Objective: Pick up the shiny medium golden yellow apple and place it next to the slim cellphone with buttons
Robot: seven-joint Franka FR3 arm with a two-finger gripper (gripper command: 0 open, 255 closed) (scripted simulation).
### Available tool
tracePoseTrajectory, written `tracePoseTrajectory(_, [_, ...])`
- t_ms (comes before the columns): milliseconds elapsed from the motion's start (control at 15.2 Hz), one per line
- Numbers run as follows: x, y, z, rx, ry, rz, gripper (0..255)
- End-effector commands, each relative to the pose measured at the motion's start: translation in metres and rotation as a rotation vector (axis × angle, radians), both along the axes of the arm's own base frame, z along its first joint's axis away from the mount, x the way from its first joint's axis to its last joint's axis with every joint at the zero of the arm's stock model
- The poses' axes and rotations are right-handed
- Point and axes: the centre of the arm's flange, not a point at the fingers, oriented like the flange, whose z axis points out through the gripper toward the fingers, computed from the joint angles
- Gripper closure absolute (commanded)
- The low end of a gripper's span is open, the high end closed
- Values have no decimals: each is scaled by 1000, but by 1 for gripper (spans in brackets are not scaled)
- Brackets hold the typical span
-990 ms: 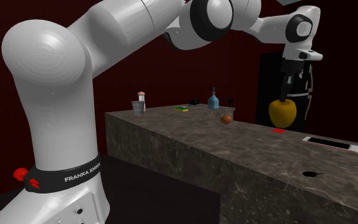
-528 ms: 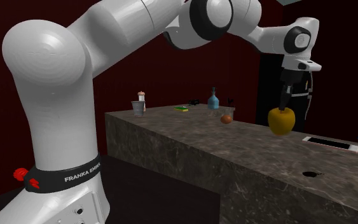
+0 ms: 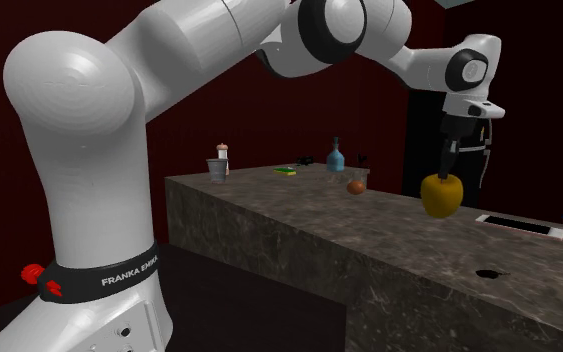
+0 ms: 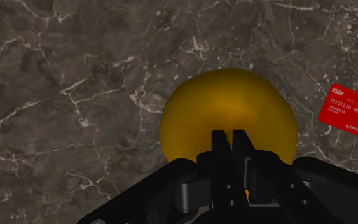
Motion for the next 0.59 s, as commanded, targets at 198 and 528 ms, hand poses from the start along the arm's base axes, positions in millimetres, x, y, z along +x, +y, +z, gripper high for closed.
tracePoseTrajectory(198, [0,0,0,0,0,0,0])
tracePoseTrajectory(528, [-2,-2,13,0,0,0,0])
